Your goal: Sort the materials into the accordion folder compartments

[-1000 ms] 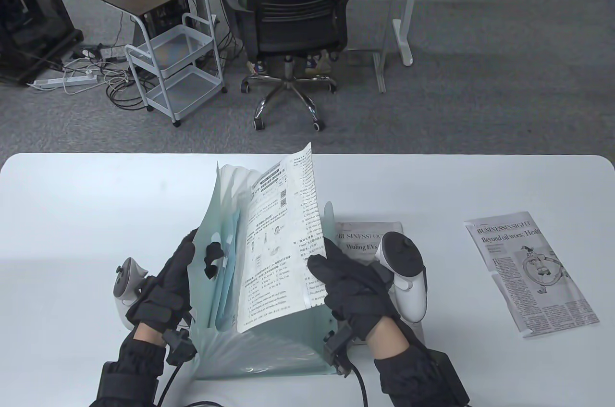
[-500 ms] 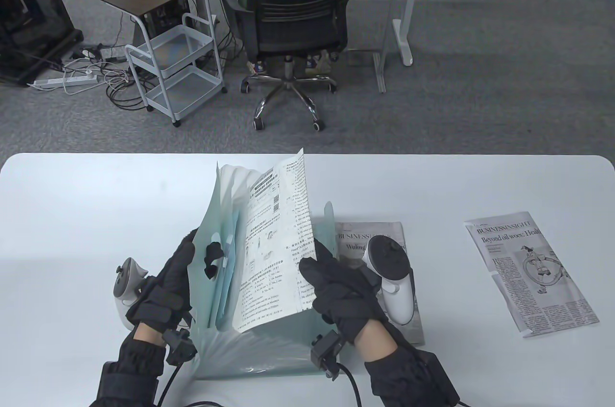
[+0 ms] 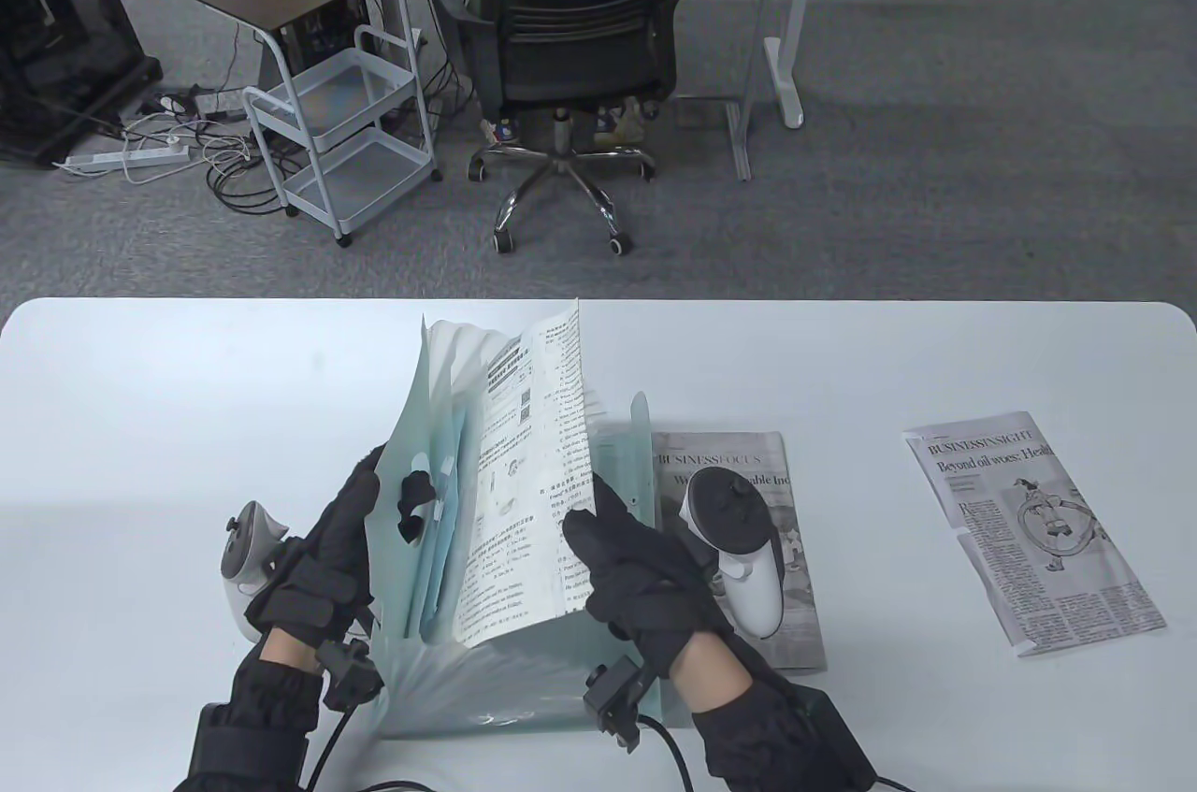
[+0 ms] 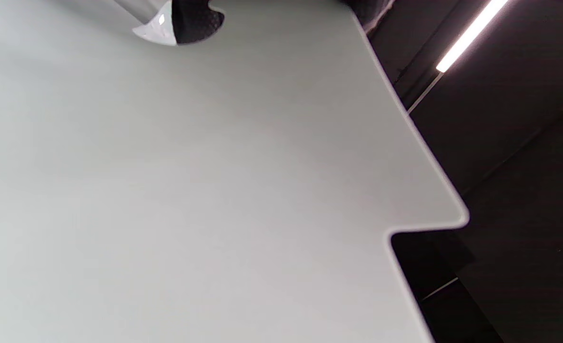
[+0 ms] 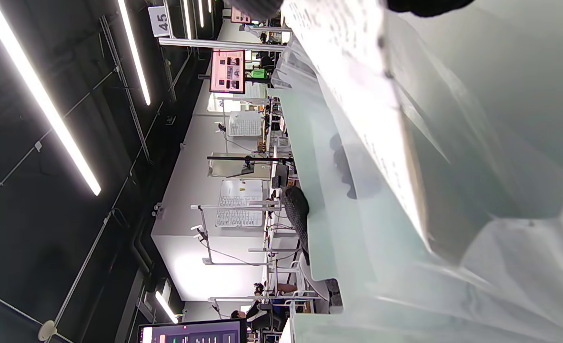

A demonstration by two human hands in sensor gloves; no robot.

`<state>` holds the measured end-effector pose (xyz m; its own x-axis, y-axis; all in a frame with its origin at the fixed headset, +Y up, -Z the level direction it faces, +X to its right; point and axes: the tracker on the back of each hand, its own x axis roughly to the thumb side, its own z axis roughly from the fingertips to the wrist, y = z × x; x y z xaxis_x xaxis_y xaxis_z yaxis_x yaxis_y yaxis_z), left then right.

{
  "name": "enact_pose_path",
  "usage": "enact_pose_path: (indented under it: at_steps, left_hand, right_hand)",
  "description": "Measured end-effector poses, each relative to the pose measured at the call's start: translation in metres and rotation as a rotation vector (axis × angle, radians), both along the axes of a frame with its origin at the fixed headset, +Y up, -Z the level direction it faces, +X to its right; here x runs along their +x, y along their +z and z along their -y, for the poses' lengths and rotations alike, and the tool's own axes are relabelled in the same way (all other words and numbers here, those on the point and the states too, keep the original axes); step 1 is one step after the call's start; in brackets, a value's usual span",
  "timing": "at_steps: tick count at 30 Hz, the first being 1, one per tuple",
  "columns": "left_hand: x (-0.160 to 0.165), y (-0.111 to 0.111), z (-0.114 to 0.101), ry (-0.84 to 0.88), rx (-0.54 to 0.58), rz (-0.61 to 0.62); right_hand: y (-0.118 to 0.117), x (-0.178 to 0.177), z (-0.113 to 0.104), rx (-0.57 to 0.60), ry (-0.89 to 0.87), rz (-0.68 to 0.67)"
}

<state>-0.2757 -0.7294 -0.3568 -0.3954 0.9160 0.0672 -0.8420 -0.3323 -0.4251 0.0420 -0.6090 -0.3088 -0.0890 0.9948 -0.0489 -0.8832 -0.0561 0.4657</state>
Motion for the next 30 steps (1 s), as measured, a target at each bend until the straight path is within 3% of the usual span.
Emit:
enact_pose_path:
  at_steps: [18,30]
  left_hand:
    - [-0.001,0.0,0.001,0.004,-0.001,0.002]
    - [0.0,-0.001,0.001,0.002,-0.002,-0.002]
  right_hand:
    - [0.001,-0.006,-0.002,0.0,0.002,0.022]
    - [0.007,-0.023,0.006,0.025,0.118,0.026]
